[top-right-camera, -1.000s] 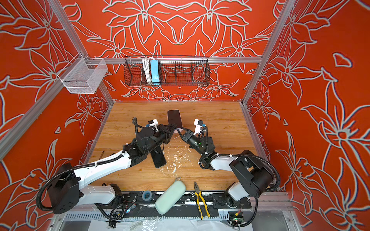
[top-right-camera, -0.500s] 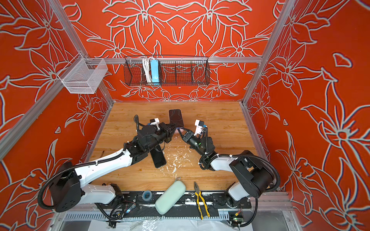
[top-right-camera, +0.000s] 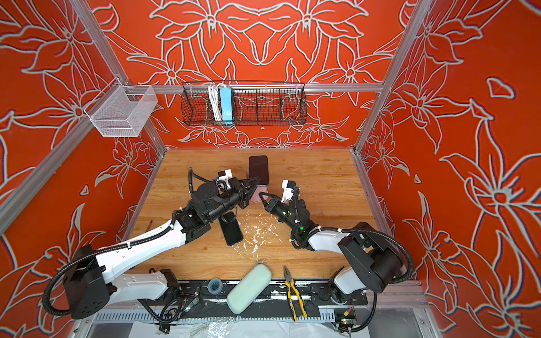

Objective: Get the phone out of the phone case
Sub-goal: 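Lower the pink case onto the table and open the right gripper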

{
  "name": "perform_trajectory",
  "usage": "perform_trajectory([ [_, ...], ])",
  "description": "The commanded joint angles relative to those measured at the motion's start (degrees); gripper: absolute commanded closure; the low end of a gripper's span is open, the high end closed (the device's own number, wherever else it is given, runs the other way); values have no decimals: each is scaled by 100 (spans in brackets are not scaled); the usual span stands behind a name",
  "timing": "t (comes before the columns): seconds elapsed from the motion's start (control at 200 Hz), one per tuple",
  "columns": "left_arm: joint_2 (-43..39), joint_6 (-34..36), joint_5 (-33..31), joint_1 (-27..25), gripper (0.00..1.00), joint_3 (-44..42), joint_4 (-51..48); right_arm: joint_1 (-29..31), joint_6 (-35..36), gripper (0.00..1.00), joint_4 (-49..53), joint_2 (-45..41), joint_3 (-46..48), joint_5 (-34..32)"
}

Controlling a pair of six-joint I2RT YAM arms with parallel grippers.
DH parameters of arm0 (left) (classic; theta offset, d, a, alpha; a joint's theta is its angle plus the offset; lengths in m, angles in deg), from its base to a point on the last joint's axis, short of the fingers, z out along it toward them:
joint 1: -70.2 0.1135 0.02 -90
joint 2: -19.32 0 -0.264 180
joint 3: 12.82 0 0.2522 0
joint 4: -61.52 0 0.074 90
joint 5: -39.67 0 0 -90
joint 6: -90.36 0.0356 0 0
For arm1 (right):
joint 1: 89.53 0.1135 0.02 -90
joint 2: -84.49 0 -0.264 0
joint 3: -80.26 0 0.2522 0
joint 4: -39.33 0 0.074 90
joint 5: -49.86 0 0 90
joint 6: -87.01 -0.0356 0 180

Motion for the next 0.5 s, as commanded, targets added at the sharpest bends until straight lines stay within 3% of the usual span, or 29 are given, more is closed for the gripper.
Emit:
perform_trajectory([
  [0.0, -303, 232, -217, -6, 100, -121, 366, -96, 311, 99, 626, -359, 30, -137],
  [0.265, -742, 867, -222, 228, 100, -355, 112, -946, 535, 99, 2391, -1119, 119, 461],
  [0.495, -790, 906, 442, 783, 100, -583, 121, -1727, 932, 99, 3723, -1776, 293, 917],
])
